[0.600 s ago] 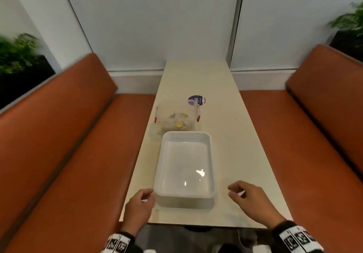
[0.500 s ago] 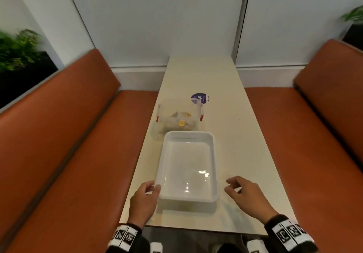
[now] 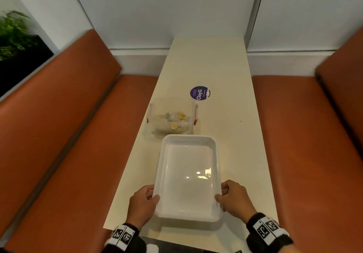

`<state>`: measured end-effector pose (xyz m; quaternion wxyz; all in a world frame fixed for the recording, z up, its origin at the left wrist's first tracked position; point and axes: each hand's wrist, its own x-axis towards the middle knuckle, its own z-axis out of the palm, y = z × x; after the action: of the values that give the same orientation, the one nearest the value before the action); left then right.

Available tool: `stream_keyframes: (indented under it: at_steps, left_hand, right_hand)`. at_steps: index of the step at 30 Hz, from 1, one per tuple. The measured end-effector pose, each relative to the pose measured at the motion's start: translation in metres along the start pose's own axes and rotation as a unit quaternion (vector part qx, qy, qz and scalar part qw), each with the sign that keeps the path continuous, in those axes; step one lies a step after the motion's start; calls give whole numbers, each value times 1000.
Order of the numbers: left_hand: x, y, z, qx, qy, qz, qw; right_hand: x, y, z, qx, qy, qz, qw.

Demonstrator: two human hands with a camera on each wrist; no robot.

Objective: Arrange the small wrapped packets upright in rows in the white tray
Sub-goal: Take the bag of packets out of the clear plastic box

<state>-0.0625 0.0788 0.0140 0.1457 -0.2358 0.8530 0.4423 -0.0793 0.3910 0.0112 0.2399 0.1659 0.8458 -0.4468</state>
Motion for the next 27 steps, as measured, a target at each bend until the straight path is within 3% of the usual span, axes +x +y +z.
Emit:
stream_keyframes:
  at_steps: [6,12,16,22,25,27]
  left_hand:
    - [-16,42,50,-9,-86,8,996]
    - [-7,59,83,26,-130,-9,991]
    - [14,84,63,68,-71,17,995]
    - [99,157,11,175,68,177,966]
    - [138,182,-1,254,88,227,936]
    - [158,186,-1,321,62,225,918]
  right_hand:
    - [-15,37,-71,5,15,51,999]
    - [-12,63,-89,5,10,89,996]
    - [-10,71,-91,16,9,89,996]
    - [-16,73,-94,-18,42,76,996]
    - [-24,65,-95,-46,61,60,995]
    - [-26,60,-95,-67,72,46,994]
